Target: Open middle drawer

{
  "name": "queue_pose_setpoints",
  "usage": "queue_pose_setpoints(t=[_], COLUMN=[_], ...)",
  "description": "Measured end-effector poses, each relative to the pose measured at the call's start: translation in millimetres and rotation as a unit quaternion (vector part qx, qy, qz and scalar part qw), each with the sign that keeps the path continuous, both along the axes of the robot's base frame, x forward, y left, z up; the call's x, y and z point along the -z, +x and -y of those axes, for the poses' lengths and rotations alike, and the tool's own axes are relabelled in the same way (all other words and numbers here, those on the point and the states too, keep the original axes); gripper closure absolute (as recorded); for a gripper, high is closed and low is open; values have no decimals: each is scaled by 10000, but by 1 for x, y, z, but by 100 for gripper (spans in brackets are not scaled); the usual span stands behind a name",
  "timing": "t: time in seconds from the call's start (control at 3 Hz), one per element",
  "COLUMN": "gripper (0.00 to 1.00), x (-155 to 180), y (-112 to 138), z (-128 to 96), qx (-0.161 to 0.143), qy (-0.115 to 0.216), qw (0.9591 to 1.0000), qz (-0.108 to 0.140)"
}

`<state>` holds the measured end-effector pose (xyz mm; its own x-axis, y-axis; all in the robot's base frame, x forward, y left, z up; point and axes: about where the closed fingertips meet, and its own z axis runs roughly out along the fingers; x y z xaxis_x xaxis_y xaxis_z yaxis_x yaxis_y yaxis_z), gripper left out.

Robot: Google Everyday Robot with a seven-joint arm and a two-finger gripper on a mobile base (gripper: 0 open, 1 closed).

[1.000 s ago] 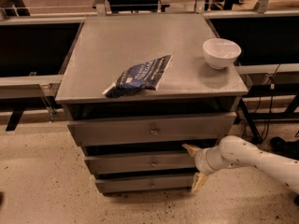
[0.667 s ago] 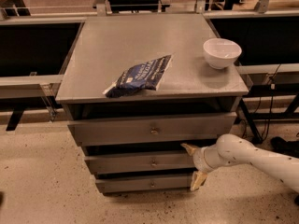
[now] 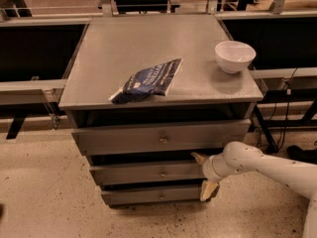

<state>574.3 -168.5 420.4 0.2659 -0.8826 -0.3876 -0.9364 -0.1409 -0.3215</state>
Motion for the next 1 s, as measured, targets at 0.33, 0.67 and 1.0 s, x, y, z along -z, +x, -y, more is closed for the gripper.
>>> queue_pose_setpoints(t=[0.33, 0.67, 1.0], gripper=[17, 41, 57], x=[5, 2, -2], y=[5, 6, 5], z=[1, 3, 5], qx=[49, 89, 120], qy=[-92, -147, -189], qw=[9999, 9998, 9997], qz=[-42, -44, -53])
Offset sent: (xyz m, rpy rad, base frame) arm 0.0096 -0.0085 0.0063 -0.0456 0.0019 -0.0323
